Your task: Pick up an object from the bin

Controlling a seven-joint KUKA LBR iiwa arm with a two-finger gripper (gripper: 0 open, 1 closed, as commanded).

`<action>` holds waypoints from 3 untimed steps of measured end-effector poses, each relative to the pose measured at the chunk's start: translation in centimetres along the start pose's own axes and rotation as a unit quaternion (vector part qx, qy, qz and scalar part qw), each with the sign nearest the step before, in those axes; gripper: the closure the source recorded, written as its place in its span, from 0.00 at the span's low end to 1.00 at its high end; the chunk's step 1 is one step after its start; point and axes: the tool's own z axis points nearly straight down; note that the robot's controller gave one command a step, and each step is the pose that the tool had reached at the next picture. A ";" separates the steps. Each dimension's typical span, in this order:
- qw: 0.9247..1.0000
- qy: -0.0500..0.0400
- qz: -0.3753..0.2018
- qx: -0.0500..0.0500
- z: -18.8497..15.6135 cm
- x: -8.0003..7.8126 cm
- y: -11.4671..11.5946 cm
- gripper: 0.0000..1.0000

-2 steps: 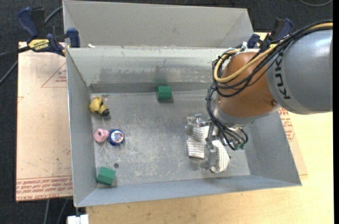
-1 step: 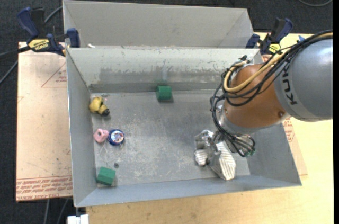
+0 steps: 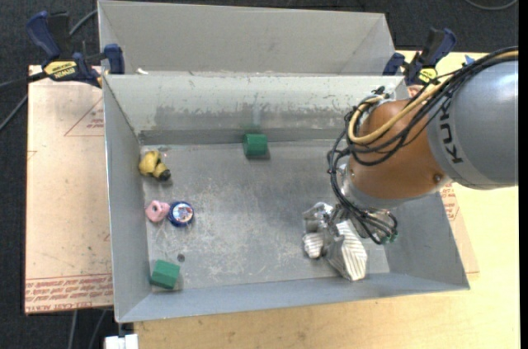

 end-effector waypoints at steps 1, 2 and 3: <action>1.000 -0.002 -0.001 0.000 -12.0 0.9 -1.1 1.00; 1.000 -0.001 -0.001 0.000 -12.0 0.9 -1.1 1.00; 1.000 -0.001 -0.001 -0.001 -19.6 -0.1 -0.6 1.00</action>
Offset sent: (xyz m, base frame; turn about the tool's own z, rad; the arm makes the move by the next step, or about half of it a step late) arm 0.0000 0.0000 0.0000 0.0000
